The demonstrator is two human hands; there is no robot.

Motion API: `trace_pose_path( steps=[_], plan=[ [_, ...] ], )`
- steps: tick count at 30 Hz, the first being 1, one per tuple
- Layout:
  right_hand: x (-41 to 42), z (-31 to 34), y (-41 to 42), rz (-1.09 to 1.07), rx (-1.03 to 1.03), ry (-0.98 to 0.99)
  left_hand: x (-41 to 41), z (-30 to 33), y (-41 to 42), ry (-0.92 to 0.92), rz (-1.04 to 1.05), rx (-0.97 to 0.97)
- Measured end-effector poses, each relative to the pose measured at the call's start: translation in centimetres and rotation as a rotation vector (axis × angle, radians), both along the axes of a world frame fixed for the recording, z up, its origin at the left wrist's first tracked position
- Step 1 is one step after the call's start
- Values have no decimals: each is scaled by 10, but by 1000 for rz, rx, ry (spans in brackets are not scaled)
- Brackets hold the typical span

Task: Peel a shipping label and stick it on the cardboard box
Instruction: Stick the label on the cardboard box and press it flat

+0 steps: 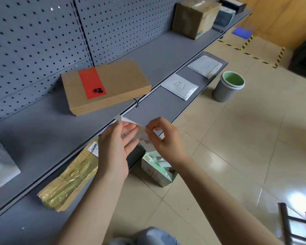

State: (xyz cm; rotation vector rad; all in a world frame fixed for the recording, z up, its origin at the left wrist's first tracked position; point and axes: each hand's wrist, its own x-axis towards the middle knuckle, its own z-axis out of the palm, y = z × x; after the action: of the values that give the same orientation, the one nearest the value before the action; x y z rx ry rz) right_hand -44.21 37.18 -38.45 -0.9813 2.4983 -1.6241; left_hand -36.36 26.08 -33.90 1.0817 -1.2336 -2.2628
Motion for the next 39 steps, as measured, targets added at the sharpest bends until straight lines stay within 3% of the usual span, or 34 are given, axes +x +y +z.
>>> trace_pose_path(
  steps=[3,7,14,28,39],
  plan=[
    [4,30,-5,-33,-28,-70,8,29,-3,-12,44,-33],
    [16,75,-10,-2,-173,-198,23,63,-8,-79,123,-236],
    [44,156,-26,138,-384,-276,52,121,-15,5,145,-345],
    [98,287,-70,235,-558,-198,138,265,-36,128,477,-739],
    [155,358,-145,395,-516,-127,215,328,-97,104,698,-1051]
  ],
)
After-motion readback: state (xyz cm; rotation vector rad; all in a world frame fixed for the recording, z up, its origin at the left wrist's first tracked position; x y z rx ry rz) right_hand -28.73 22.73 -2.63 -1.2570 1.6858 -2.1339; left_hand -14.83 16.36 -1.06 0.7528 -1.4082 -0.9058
